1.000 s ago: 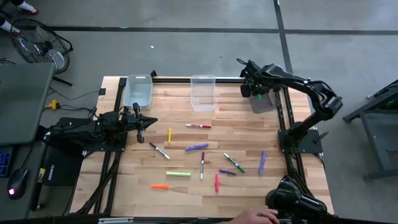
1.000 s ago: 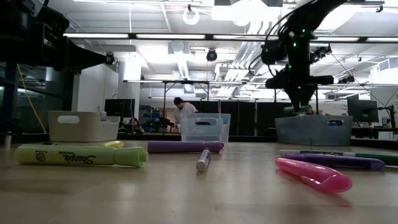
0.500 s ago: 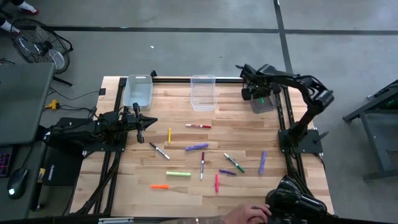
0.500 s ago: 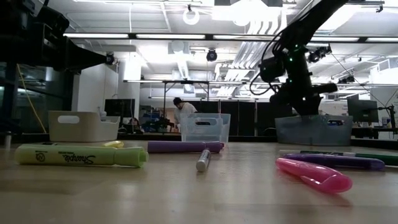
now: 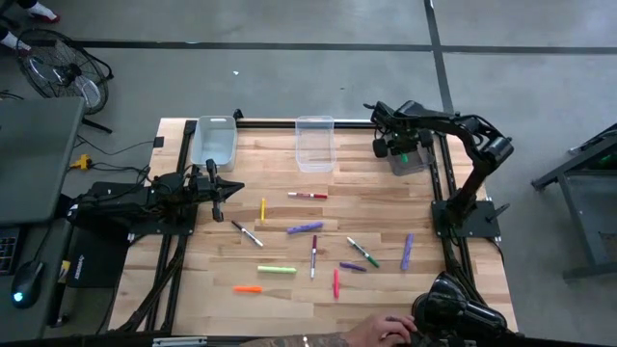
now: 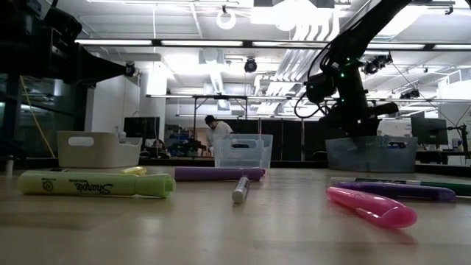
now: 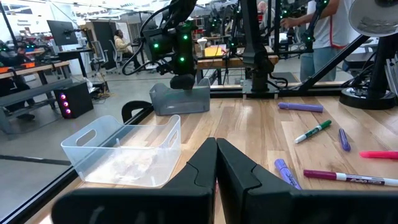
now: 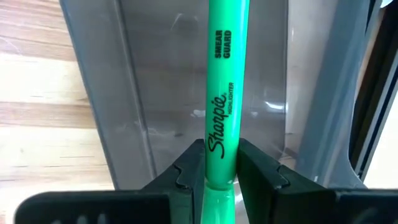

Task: Pick & Place Markers
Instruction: Put the green highlighter pen into the black bin

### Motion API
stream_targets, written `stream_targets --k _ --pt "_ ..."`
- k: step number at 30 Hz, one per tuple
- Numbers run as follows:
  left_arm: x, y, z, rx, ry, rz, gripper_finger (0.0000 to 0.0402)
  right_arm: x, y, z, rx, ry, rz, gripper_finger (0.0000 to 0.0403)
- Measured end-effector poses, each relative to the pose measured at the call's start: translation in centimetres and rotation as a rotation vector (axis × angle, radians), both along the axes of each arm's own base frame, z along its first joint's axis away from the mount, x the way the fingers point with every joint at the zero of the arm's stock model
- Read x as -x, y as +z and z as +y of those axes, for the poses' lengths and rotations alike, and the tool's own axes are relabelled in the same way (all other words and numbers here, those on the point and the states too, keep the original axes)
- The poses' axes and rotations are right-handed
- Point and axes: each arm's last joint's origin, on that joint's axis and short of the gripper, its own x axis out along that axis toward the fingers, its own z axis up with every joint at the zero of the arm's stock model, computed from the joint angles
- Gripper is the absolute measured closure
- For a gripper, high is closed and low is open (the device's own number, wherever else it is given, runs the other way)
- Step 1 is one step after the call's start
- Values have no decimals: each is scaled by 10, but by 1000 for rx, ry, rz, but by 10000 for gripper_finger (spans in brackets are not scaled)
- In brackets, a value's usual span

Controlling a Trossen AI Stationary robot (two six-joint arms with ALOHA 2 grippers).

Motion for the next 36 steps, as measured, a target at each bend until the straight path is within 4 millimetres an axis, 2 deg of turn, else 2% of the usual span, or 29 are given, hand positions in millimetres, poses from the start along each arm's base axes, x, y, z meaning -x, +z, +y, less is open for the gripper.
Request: stream_targets --k 12,27,36 --pt "0 0 0 0 0 0 400 6 -32 11 -7 4 -25 331" --pt "0 0 0 0 0 0 400 7 -34 10 4 5 -39 329" --pt "0 0 0 0 0 0 400 7 -34 10 2 4 -40 261"
